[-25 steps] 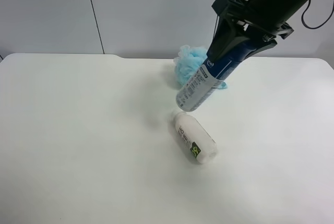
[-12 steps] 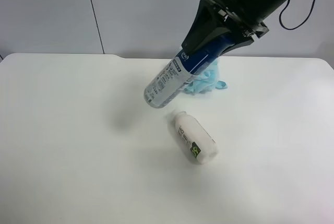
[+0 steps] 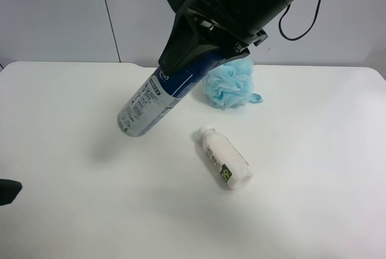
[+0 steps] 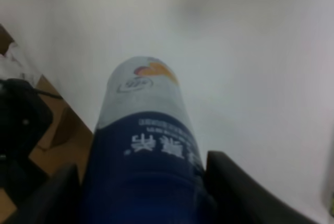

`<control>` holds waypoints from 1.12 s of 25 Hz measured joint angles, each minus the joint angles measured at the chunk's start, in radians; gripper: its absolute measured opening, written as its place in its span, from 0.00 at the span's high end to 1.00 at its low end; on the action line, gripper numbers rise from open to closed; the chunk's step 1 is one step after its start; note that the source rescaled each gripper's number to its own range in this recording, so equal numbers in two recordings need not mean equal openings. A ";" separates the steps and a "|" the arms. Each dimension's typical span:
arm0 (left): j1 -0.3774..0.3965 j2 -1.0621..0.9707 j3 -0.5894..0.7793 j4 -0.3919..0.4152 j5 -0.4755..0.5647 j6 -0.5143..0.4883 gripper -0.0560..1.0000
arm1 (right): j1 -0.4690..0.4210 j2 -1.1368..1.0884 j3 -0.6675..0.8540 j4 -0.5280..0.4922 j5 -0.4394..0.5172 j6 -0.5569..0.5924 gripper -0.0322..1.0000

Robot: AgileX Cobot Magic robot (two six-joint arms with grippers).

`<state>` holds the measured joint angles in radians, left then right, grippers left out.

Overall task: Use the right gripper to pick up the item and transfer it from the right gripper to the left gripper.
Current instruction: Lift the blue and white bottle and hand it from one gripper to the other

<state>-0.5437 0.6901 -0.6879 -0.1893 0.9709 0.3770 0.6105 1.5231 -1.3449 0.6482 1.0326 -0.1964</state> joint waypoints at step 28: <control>-0.149 0.381 -0.076 -0.126 -0.362 0.256 0.00 | 0.054 0.000 0.000 0.095 -0.053 0.002 0.96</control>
<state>-0.6924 1.0708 -0.7636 -0.3158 0.6087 0.6331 0.6644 1.5231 -1.3449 0.7435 0.9799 -0.1948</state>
